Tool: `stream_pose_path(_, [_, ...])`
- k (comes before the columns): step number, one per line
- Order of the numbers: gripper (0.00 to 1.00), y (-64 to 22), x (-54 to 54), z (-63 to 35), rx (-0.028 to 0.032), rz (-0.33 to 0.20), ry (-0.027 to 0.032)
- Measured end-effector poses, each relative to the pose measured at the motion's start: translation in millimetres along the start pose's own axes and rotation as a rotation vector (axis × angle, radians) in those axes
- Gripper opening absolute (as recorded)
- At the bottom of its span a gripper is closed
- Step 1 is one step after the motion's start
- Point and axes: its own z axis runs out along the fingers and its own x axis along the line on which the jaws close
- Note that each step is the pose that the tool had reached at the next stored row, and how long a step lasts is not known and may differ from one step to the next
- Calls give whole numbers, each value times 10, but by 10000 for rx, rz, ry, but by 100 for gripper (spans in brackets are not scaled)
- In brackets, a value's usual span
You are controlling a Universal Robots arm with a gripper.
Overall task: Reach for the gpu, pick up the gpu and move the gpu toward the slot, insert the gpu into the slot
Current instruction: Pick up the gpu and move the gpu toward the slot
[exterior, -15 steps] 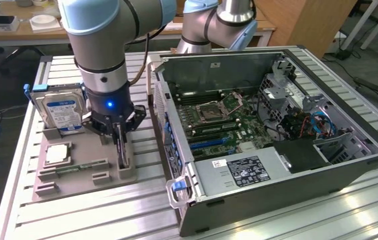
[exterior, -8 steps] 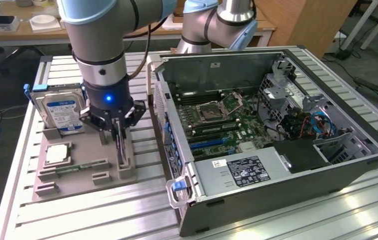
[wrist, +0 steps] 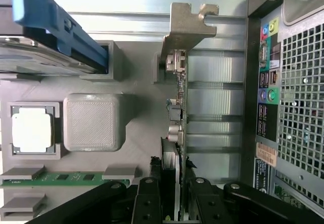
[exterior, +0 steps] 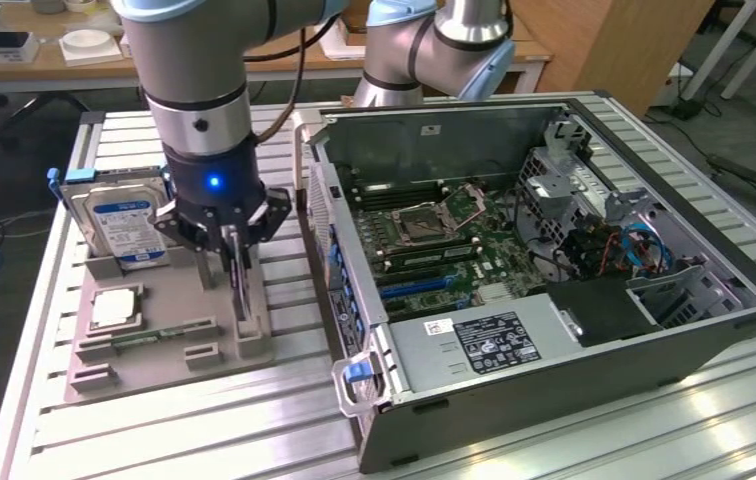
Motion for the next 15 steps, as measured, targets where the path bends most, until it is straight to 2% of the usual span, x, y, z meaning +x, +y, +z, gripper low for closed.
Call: stream_pose_path(15, [27, 7, -7, -336, 0, 0, 0])
